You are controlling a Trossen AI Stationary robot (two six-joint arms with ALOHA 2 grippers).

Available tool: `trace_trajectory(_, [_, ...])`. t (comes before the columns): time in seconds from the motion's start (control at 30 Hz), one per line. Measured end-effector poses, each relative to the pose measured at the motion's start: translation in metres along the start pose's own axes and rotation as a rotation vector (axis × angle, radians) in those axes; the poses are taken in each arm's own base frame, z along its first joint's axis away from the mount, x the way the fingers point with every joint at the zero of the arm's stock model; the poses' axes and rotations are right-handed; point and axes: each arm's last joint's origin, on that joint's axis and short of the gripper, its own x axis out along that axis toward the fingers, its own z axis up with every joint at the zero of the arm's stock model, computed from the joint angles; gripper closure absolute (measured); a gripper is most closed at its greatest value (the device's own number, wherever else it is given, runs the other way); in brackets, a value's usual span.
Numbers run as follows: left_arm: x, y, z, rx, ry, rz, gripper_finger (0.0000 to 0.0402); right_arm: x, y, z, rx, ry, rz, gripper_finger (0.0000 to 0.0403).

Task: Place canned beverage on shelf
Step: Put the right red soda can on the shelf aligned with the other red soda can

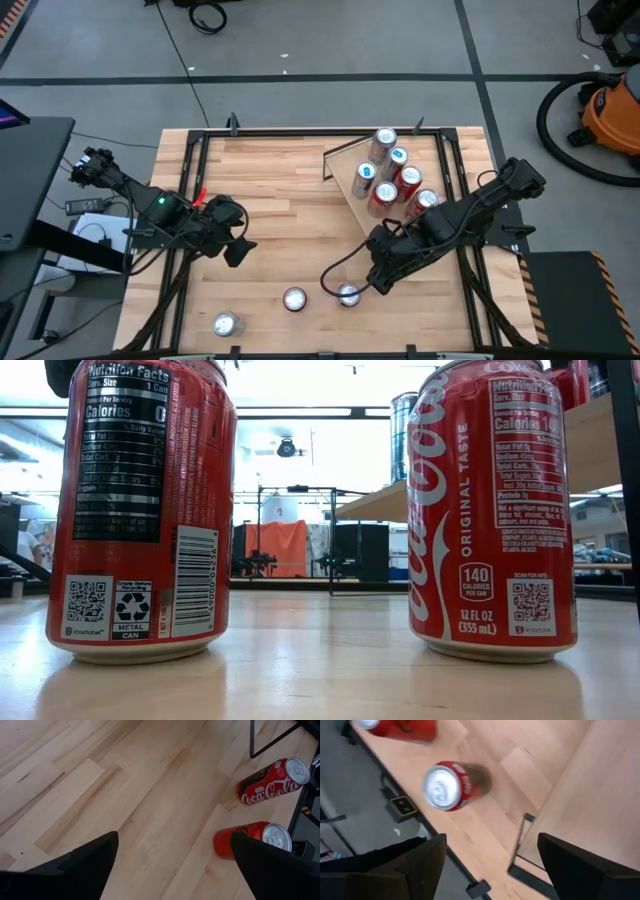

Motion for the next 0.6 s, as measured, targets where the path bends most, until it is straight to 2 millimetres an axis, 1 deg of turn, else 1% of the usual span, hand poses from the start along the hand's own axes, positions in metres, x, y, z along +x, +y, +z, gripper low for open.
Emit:
trace_trajectory(0.1, [0.0,0.0,0.0,-0.001,0.0,0.0,0.0006,0.007,-0.002,-0.001,0.016,0.016,0.006,0.0081])
trace_trajectory(0.27, [0.0,0.0,0.0,-0.001,0.0,0.0,0.0006,0.008,-0.002,-0.001,0.031,0.007,0.004,0.0081])
trace_trajectory(0.6, [0.0,0.0,0.0,-0.001,0.0,0.0,0.0006,-0.004,-0.009,-0.003,0.04,-0.023,-0.015,0.0103])
